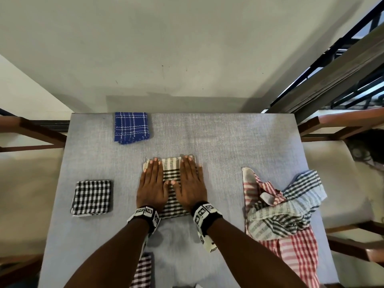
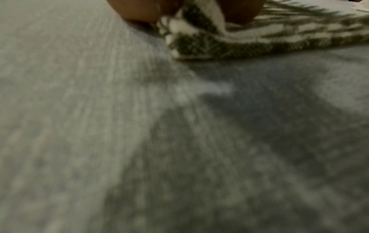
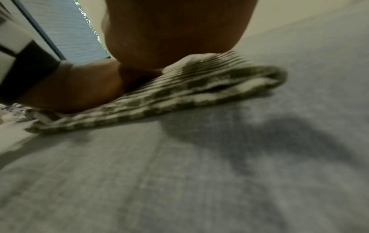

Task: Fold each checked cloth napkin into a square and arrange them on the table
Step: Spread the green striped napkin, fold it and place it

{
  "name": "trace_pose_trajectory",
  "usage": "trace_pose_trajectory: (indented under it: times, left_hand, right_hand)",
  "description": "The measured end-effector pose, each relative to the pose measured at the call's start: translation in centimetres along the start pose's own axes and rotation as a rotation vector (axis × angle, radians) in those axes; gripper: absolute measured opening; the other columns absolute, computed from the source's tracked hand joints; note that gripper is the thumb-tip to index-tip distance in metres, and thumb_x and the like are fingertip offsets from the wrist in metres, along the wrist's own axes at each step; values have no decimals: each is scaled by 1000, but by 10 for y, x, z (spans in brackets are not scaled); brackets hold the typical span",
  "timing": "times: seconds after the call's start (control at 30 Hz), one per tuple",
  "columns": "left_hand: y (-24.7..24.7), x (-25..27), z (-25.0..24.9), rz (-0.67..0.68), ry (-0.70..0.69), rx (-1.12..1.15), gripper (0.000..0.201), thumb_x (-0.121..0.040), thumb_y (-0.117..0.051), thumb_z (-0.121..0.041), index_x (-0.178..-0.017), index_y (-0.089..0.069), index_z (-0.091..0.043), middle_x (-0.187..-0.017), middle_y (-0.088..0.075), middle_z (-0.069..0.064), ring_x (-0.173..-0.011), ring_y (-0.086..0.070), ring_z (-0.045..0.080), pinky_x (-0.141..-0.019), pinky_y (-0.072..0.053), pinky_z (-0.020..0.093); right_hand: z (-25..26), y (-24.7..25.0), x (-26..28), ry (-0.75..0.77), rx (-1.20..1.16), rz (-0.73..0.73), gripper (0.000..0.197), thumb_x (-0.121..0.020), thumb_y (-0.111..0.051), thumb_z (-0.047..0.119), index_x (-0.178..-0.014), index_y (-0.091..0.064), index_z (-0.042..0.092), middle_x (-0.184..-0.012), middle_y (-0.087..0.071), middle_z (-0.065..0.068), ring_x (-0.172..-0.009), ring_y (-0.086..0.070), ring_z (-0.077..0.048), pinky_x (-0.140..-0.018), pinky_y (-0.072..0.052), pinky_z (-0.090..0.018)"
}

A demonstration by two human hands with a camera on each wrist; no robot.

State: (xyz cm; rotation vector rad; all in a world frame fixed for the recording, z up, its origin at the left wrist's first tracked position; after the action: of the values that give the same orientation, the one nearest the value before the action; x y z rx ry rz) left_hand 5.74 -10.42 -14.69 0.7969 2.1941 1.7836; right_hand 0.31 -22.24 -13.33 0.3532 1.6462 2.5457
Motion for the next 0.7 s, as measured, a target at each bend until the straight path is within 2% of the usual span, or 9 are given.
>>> trace_pose_trajectory:
  times: [0.1, 0.2, 0.33, 0.47, 0.6, 0.7]
  left_hand:
    - [-4, 1, 4, 1, -9, -32, 71, -95, -37, -37, -154, -11, -8, -162, -2, 7, -150, 1, 20, -120, -13, 44]
    - [-6, 1, 6, 24, -8, -54, 72, -96, -42, -36, -154, -9, -9, -162, -1, 7, -150, 1, 20, -121, -11, 42]
    - [-3, -1, 3, 6, -1, -14, 68, -95, -27, -39, -153, -12, -7, -162, -6, 9, -150, -2, 20, -121, -10, 42]
    - [0, 0, 3, -6, 0, 13, 69, -94, -26, -40, -153, -13, -8, -162, -7, 9, -150, -3, 20, -121, -10, 42]
    - [3, 0, 3, -8, -8, 1, 70, -93, -28, -41, -154, -12, -10, -162, -2, 12, -150, 1, 23, -122, -7, 43]
    - [4, 3, 11, -3, 2, -34, 73, -94, -30, -49, -155, -9, -15, -162, 0, 11, -150, 3, 23, -122, -5, 42]
  right_hand:
    - [36, -13, -3, 121, -61, 52, 69, -99, -24, 45, -156, -17, 6, -164, -10, -11, -152, -1, -20, -122, -10, -46]
    - [48, -23, -7, 118, -45, 69, 73, -99, -20, 52, -156, -15, 8, -164, -10, -10, -152, -1, -19, -123, -6, -43]
    - [10, -19, -6, 69, 14, 21, 75, -98, -19, 57, -157, -12, 11, -165, -7, -6, -152, 3, -17, -124, -4, -41]
    - [-19, -8, -2, 79, 68, 7, 71, -100, -31, 47, -157, -12, 10, -165, -7, -7, -152, 2, -17, -123, -10, -45]
    - [-19, -8, -2, 65, 75, 4, 74, -98, -37, 44, -157, -10, 9, -165, -5, -7, -152, 4, -17, -123, -8, -44]
    - [-20, -10, 0, 76, 83, 18, 74, -97, -39, 40, -157, -9, 9, -165, -5, -8, -152, 5, -17, -123, -10, -46]
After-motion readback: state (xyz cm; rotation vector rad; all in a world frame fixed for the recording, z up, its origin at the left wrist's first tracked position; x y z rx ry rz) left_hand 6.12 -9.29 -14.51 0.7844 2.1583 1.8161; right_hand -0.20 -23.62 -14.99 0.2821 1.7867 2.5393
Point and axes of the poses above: each hand's wrist, its own x-axis away from the middle knuckle, its own y-axis out of the back of the hand, z = x × y, the point moved 8 cm from there along -x, towards the middle knuckle
